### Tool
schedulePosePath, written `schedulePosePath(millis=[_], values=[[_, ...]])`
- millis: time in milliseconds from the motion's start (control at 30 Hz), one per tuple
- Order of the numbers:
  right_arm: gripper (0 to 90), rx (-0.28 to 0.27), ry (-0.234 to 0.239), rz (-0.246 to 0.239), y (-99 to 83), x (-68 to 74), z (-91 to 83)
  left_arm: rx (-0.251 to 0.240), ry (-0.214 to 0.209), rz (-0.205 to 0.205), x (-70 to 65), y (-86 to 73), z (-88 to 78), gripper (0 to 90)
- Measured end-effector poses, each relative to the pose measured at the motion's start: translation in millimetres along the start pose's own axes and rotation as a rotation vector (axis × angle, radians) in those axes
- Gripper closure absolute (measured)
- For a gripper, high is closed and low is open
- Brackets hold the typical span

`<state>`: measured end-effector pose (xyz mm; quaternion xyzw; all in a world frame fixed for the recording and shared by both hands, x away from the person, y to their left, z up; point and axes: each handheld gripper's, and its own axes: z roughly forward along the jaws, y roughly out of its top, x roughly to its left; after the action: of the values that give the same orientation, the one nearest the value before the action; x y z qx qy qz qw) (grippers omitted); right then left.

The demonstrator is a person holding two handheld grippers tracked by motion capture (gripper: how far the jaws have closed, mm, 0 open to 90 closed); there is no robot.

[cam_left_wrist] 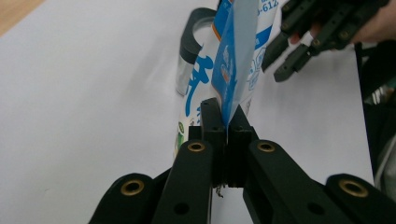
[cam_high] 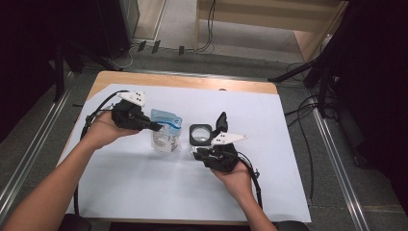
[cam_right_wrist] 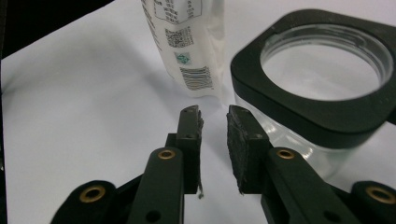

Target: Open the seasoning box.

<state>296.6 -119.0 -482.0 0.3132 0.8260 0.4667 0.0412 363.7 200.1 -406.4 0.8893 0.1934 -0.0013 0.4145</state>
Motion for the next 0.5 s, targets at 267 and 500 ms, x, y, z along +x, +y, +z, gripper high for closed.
schedulePosePath(millis=[267, 500], values=[[89.5, -0.028, -0.02, -0.002, 14.6, 17.8, 14.6, -0.003, 0.039, -0.018, -12.7, 17.8, -24.8, 90.0], [63.9, -0.04, -0.028, -0.027, 23.6, 25.4, 39.2, -0.008, 0.057, -0.018, -18.3, 28.8, -50.4, 90.0]])
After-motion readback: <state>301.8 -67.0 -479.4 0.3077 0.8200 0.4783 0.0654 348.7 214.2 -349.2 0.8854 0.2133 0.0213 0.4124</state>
